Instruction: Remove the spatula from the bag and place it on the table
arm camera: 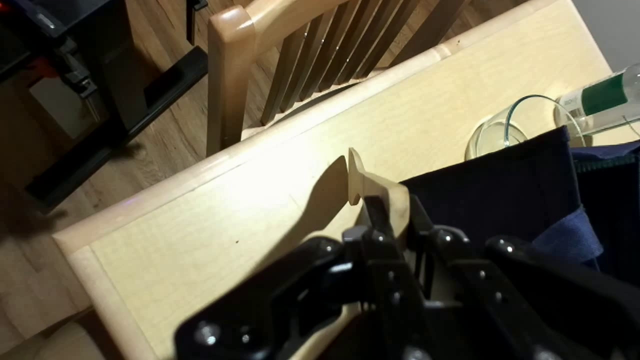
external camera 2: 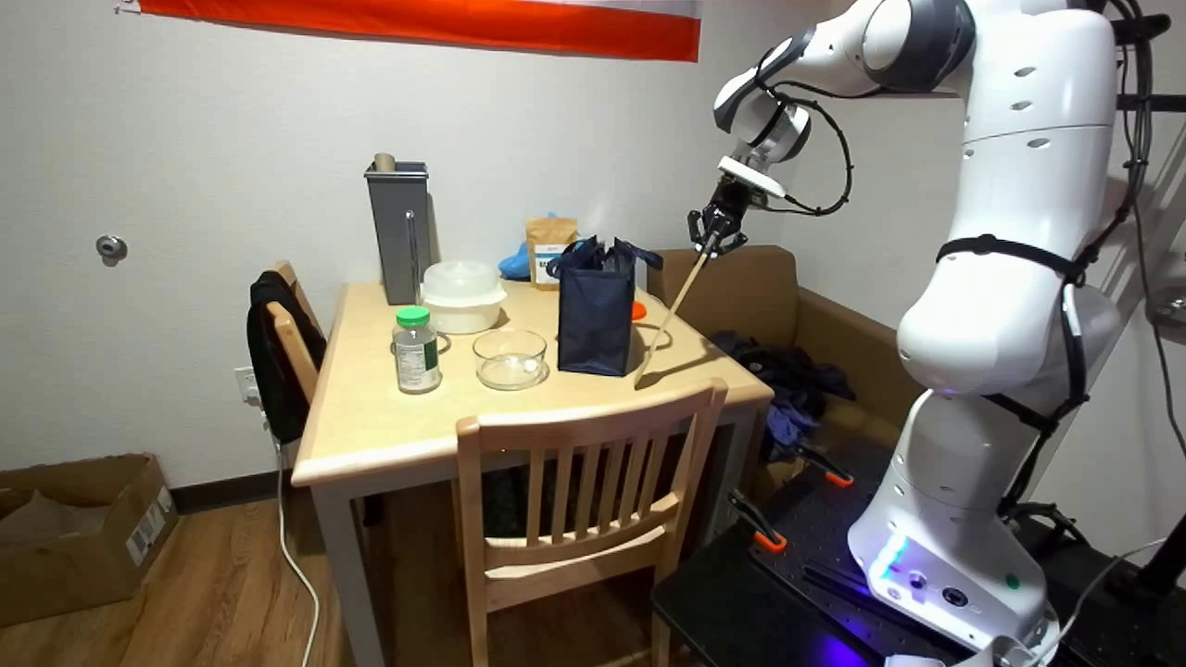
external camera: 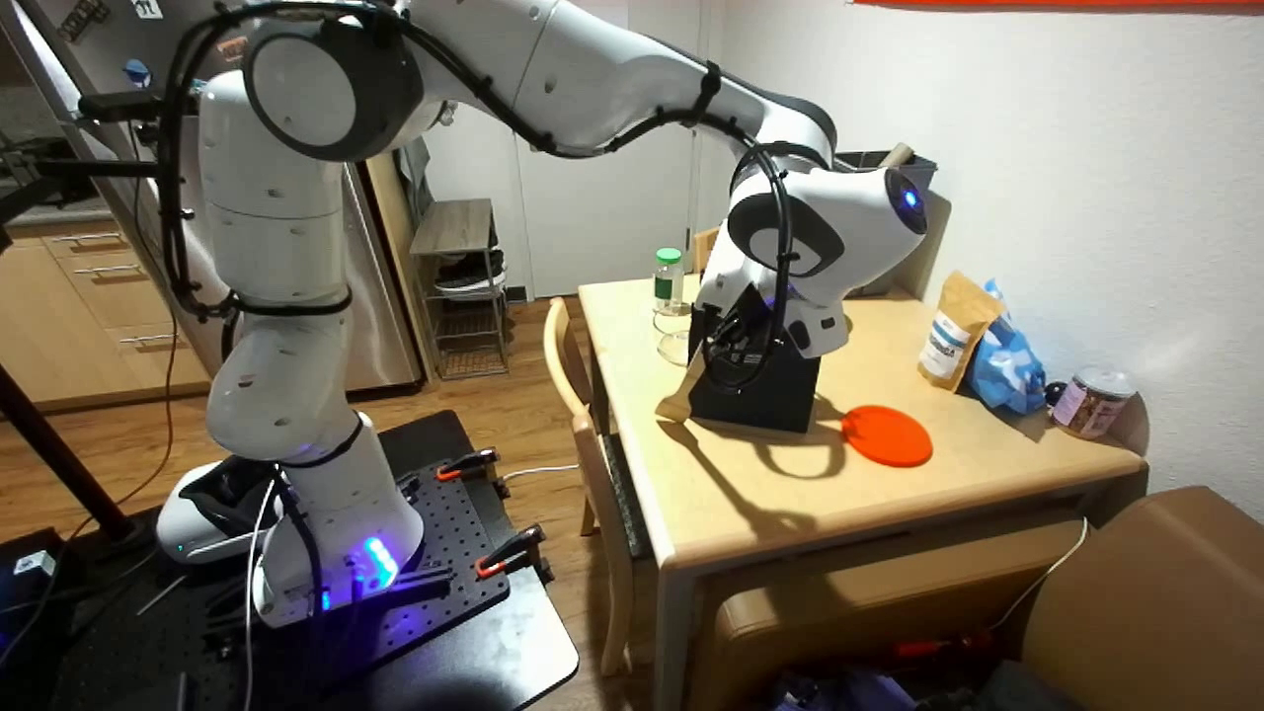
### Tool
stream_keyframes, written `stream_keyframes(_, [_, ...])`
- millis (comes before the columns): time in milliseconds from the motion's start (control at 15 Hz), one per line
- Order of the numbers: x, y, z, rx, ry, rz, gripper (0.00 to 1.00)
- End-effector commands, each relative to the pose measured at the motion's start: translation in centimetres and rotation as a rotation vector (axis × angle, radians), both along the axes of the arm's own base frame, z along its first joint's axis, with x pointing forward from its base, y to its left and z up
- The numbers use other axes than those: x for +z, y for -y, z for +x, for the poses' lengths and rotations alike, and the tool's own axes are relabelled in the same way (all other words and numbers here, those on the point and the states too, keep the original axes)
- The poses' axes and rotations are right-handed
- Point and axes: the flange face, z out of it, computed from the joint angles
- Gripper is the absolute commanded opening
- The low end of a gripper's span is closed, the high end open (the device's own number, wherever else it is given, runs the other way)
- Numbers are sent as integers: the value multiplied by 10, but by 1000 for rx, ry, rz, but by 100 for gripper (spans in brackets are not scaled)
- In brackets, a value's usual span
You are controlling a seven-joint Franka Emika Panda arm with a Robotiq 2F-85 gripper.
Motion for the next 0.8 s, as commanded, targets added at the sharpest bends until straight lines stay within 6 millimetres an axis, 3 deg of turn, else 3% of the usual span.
stream_keyframes(0, [-18,-2,3,13,-34,42,3])
stream_keyframes(400, [-40,-17,15,18,-133,103,3])
stream_keyframes(733, [-65,-17,25,11,-200,170,3])
